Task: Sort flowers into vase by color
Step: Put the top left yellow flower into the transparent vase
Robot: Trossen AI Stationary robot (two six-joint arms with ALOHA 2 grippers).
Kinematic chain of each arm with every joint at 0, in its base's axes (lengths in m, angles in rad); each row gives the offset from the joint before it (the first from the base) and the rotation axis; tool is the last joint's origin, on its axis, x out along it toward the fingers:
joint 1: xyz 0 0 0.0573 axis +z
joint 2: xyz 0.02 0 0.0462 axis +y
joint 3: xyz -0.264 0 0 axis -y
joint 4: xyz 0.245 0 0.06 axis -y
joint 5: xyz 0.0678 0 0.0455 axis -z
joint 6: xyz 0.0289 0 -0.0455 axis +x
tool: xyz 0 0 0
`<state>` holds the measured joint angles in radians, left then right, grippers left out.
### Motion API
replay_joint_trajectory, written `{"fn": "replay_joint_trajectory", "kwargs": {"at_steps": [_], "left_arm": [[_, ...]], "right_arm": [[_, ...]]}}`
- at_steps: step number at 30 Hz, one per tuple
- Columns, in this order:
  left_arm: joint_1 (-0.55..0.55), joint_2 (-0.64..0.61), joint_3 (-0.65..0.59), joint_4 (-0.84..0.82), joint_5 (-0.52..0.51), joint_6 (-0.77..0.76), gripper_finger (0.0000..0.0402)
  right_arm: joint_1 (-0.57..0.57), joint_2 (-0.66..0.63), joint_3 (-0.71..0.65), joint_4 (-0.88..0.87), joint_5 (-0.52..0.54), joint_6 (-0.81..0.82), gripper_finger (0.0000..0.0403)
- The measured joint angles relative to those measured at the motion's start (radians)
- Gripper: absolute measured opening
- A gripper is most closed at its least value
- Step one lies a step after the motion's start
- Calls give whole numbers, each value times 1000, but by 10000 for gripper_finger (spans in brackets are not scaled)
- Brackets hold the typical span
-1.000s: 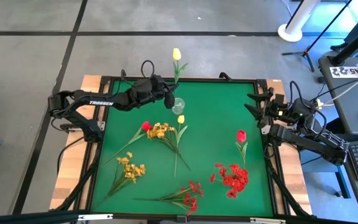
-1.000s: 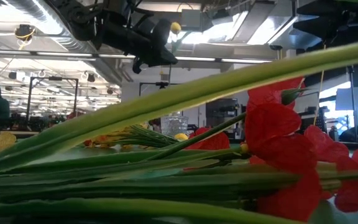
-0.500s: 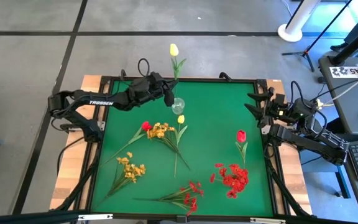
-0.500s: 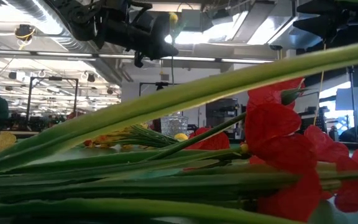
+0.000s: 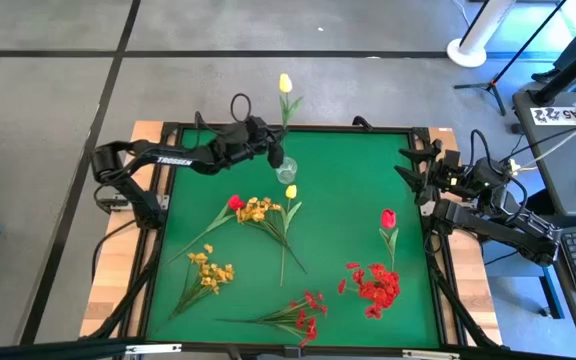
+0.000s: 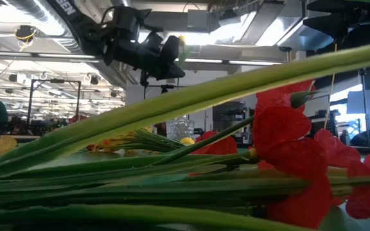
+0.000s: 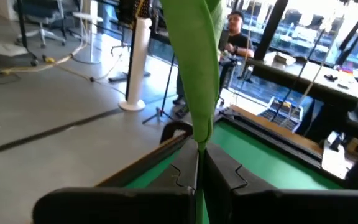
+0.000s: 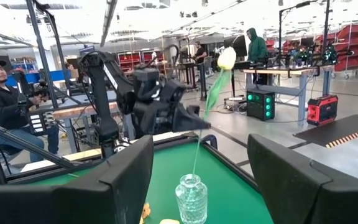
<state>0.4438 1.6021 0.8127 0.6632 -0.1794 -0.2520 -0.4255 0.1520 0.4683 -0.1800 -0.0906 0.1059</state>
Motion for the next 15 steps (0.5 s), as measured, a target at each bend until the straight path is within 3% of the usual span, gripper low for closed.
{"fn": "replay_joint_trajectory", "kwargs": {"at_steps": [8,15], "left_arm": [[-39,7,0,4,11,121,50],[-59,0,17,-78,13,155,117]], "right_arm": [[0,0,0,0,15,-1,259],[0,0,0,7,53,-4,259]]}}
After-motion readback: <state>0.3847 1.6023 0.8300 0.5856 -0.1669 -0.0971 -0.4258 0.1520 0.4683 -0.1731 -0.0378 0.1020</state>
